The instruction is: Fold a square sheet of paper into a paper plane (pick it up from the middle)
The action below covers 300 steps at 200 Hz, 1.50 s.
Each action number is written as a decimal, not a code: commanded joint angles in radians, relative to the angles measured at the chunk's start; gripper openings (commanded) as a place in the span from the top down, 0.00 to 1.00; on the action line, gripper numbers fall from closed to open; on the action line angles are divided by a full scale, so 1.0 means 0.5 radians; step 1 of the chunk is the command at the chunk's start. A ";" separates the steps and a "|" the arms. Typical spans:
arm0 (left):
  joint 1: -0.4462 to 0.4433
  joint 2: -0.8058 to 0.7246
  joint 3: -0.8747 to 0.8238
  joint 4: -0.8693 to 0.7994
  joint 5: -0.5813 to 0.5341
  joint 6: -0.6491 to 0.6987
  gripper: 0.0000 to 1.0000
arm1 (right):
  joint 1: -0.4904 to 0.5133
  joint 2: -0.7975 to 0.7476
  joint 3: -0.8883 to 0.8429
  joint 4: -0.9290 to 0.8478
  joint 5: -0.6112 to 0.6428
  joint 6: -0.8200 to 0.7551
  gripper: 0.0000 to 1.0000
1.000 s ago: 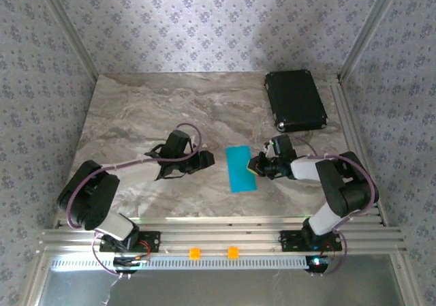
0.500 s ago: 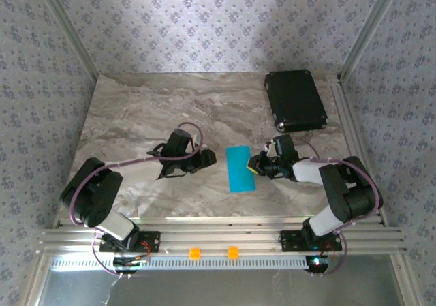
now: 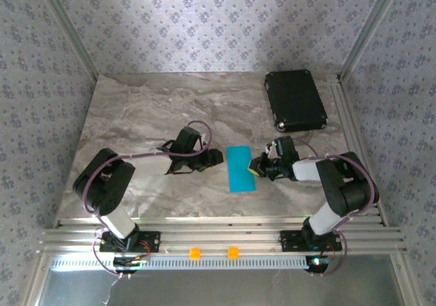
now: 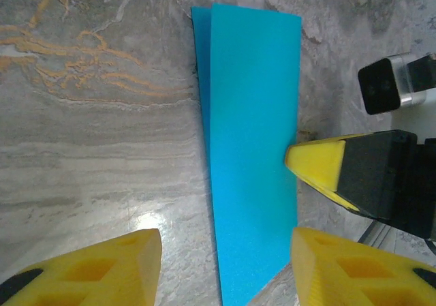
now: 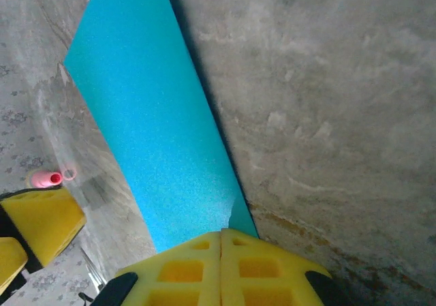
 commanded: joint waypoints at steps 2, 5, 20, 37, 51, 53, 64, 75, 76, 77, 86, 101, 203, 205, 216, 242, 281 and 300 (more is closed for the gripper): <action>-0.031 0.068 0.090 0.034 0.067 -0.001 0.48 | -0.027 0.079 -0.082 -0.055 0.025 -0.016 0.93; -0.035 0.078 0.098 0.033 0.069 -0.002 0.48 | -0.026 0.079 -0.085 -0.057 0.026 -0.016 0.93; -0.054 0.125 0.129 0.030 0.082 -0.001 0.48 | -0.044 0.068 -0.101 -0.045 0.017 -0.015 0.93; -0.078 0.174 0.170 0.016 0.084 0.006 0.48 | -0.057 0.054 -0.121 -0.030 0.024 -0.001 0.93; -0.085 0.211 0.205 -0.026 0.087 0.028 0.50 | -0.061 0.048 -0.135 -0.033 0.045 -0.002 0.93; -0.086 0.215 0.210 -0.032 0.086 0.030 0.49 | -0.062 0.047 -0.137 -0.033 0.048 -0.001 0.93; -0.088 0.240 0.222 -0.047 0.092 0.033 0.51 | -0.062 0.050 -0.146 -0.029 0.052 0.001 0.93; -0.093 0.262 0.234 -0.047 0.100 0.030 0.51 | -0.065 0.054 -0.150 -0.027 0.050 -0.002 0.93; -0.093 0.264 0.234 -0.047 0.102 0.030 0.51 | -0.064 0.054 -0.150 -0.025 0.050 -0.002 0.93; -0.095 0.265 0.234 -0.049 0.102 0.028 0.51 | -0.064 0.054 -0.153 -0.026 0.051 -0.002 0.93; -0.100 0.278 0.243 -0.049 0.104 0.027 0.51 | -0.063 0.060 -0.153 -0.021 0.050 -0.001 0.93; -0.109 0.305 0.256 -0.049 0.116 0.027 0.54 | -0.064 0.069 -0.156 -0.015 0.054 0.005 0.93; -0.138 0.376 0.231 0.025 0.135 -0.025 0.54 | -0.058 0.068 -0.115 -0.067 0.075 -0.007 0.92; -0.139 0.375 0.231 0.024 0.136 -0.025 0.54 | -0.059 0.068 -0.115 -0.067 0.077 -0.007 0.92; -0.138 0.372 0.234 0.021 0.135 -0.019 0.55 | -0.053 0.070 -0.116 -0.065 0.085 -0.002 0.92; -0.137 0.367 0.241 0.017 0.136 -0.022 0.56 | -0.040 0.073 -0.116 -0.053 0.084 0.006 0.92; -0.140 0.358 0.212 0.055 0.131 -0.046 0.58 | -0.028 0.054 -0.133 -0.061 0.092 0.005 0.92; -0.140 0.361 0.189 0.084 0.132 -0.071 0.59 | -0.028 0.045 -0.136 -0.079 0.102 -0.010 0.92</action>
